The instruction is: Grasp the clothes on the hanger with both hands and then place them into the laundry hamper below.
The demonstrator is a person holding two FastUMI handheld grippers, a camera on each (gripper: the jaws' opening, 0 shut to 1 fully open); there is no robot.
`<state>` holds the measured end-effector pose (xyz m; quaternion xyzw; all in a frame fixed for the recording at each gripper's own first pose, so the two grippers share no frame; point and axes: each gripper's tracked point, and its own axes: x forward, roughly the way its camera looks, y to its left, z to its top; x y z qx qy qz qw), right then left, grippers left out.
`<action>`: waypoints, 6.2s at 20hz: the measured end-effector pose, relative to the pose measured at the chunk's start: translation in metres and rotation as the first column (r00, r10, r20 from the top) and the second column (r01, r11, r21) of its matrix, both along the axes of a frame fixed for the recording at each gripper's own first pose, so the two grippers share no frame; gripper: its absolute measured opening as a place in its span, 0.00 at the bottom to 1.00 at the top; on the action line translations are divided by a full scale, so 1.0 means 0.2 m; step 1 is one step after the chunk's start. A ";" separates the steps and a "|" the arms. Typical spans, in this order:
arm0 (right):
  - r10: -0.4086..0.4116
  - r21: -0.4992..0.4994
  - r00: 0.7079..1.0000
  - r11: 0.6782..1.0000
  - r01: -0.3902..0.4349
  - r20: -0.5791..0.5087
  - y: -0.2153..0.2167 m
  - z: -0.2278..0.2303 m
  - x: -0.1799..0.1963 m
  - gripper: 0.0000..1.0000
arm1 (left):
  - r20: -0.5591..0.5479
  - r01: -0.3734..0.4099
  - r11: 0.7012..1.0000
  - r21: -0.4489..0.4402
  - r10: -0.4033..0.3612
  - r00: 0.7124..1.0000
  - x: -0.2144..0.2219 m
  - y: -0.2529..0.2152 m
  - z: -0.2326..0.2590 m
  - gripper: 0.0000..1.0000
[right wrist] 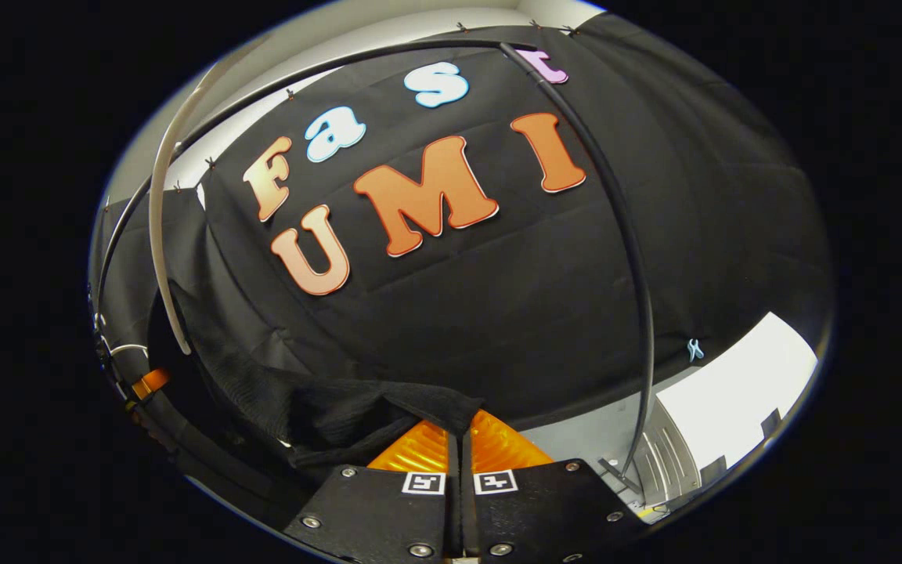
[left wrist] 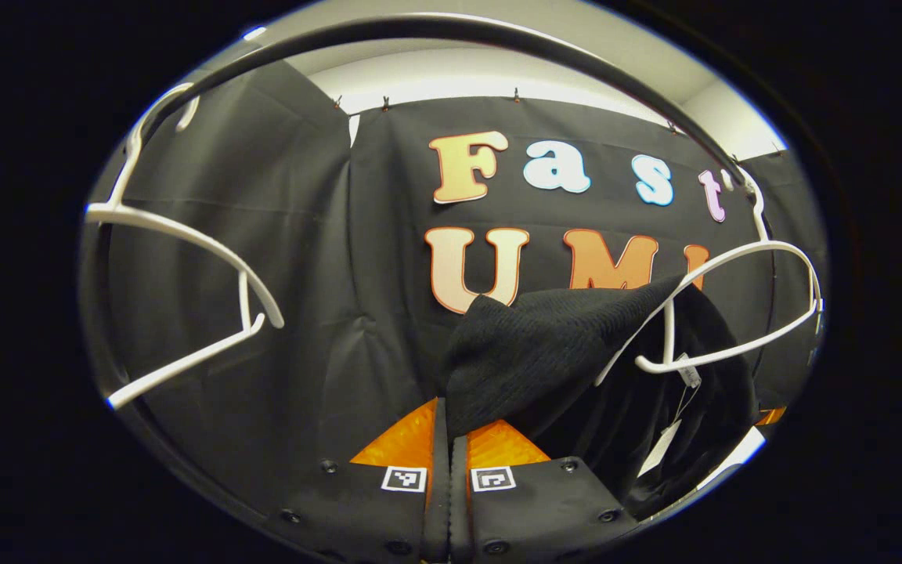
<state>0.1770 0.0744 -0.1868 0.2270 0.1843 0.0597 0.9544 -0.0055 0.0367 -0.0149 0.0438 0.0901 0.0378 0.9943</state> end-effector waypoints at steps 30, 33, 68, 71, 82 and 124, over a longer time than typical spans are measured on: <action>-0.019 -0.028 0.964 1.000 0.012 -0.266 0.08 -0.75 -0.25 0.00 | -0.475 0.216 0.975 -0.055 -0.216 0.853 -0.33 -0.25 -0.61 0.07; -0.020 -0.033 0.957 0.999 0.011 -0.290 0.09 -0.82 -0.24 0.00 | -0.518 0.247 0.967 -0.067 -0.246 0.820 -0.37 -0.30 -0.68 0.07; 0.011 -0.111 0.869 0.991 -0.075 -0.495 0.24 -1.34 -0.28 0.45 | -0.749 0.237 0.968 -0.085 -0.219 0.625 -0.47 -0.49 -1.26 0.78; -0.022 -0.126 0.876 0.991 -0.045 -0.482 0.18 -1.31 -0.28 0.79 | -0.743 0.223 0.971 -0.085 -0.210 0.635 -0.47 -0.48 -1.24 0.96; -0.058 -0.168 0.894 0.986 -0.020 -0.444 -0.31 -1.07 -0.38 0.94 | -0.627 0.092 0.995 -0.044 -0.100 0.773 -0.58 -0.47 -0.91 1.00; -0.140 -0.327 0.955 0.918 0.225 0.263 -1.29 0.89 -0.69 0.94 | 0.069 -0.026 0.999 -0.040 0.029 0.997 -0.89 -0.46 0.86 0.94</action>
